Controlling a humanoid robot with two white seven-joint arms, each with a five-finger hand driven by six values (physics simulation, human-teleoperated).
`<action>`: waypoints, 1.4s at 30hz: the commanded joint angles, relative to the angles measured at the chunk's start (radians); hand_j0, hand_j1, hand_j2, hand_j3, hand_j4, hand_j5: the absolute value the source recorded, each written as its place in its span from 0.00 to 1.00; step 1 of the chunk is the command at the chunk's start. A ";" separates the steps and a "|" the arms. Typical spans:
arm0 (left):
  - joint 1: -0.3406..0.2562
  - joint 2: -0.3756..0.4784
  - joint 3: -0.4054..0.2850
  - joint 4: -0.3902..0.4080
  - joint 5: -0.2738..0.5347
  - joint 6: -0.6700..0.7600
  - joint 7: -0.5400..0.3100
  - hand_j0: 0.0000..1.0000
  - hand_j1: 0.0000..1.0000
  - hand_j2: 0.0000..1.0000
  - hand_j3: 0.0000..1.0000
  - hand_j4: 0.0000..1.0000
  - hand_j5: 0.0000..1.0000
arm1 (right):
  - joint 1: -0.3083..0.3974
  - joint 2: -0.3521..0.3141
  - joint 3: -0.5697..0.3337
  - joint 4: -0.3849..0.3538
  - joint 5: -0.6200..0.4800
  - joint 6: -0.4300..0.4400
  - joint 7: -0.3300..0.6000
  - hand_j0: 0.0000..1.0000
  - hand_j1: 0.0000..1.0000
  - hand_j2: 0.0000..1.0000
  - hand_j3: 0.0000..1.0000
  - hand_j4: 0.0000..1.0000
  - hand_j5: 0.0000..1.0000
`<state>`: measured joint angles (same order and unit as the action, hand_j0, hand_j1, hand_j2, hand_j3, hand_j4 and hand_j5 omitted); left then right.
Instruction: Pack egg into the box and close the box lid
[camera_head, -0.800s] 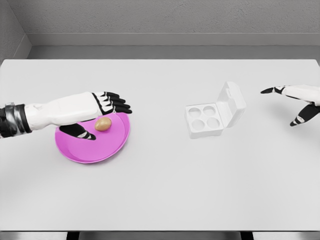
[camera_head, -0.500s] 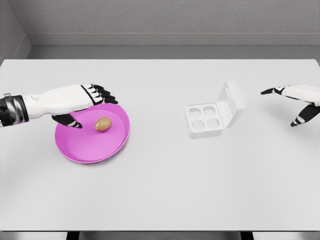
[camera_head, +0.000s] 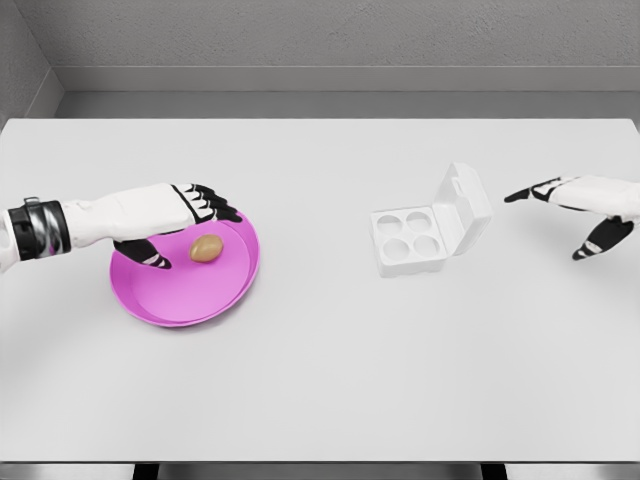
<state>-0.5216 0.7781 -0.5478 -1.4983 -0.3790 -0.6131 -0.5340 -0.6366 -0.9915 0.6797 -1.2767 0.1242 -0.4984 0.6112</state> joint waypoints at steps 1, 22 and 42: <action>0.002 0.001 -0.018 -0.002 0.000 0.002 -0.020 1.00 1.00 1.00 1.00 1.00 1.00 | 0.000 0.001 0.011 -0.001 -0.005 -0.009 0.000 1.00 1.00 1.00 1.00 1.00 1.00; -0.034 -0.066 -0.015 0.075 -0.051 0.002 -0.077 1.00 1.00 1.00 1.00 1.00 1.00 | 0.002 0.036 0.018 0.016 -0.001 -0.009 0.000 1.00 1.00 1.00 1.00 1.00 1.00; -0.049 -0.102 -0.018 0.139 -0.072 0.002 -0.077 1.00 1.00 1.00 1.00 1.00 1.00 | 0.005 0.025 0.011 0.026 -0.001 -0.009 0.000 1.00 1.00 1.00 1.00 1.00 1.00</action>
<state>-0.5706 0.6762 -0.5665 -1.3629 -0.4572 -0.6135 -0.6113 -0.6320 -0.9649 0.6909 -1.2496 0.1279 -0.5092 0.6112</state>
